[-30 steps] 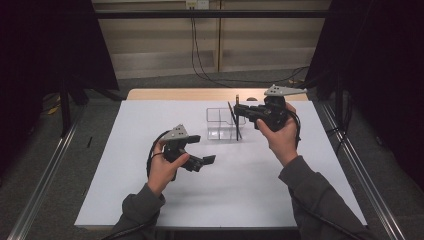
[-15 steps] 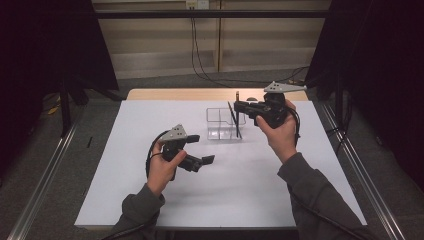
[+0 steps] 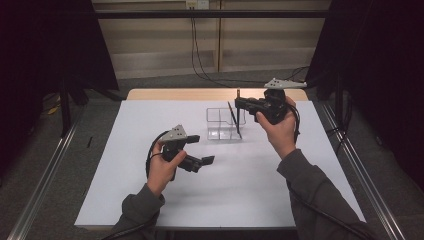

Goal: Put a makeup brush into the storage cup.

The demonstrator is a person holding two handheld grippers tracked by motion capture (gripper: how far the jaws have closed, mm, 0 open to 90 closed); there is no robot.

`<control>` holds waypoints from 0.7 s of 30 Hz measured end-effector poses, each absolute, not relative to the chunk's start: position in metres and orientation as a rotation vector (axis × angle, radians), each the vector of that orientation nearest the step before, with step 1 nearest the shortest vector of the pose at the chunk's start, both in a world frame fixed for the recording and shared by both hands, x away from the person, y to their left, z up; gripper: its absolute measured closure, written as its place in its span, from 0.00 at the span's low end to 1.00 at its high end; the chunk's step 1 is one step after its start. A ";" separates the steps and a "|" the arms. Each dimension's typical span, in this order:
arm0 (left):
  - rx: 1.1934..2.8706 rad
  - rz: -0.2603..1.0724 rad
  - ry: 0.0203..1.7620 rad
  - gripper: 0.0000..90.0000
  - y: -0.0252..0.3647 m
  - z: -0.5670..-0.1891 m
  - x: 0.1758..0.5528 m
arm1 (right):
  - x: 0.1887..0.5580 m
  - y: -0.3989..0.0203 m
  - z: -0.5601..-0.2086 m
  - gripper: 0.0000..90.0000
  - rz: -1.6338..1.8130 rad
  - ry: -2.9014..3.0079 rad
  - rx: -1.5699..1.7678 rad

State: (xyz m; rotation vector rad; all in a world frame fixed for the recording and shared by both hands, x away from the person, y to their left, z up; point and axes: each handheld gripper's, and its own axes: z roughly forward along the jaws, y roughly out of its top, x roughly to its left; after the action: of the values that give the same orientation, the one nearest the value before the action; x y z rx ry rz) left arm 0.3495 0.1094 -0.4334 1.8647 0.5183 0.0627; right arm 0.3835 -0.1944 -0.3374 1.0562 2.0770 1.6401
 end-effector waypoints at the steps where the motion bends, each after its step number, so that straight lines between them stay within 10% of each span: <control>1: 1.864 0.064 0.517 0.00 0.109 -0.433 0.349 | 0.384 -0.195 -0.337 0.94 1.641 2.074 1.060; 21: 1.870 0.067 0.517 0.00 0.109 -0.433 0.349 | 0.396 -0.196 -0.337 0.94 1.636 2.048 1.076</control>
State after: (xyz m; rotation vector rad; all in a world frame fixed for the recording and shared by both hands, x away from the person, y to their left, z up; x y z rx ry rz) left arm 0.3491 0.1092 -0.4333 1.8697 0.5166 0.0670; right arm 0.3963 -0.1956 -0.3371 1.0760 2.0477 1.6364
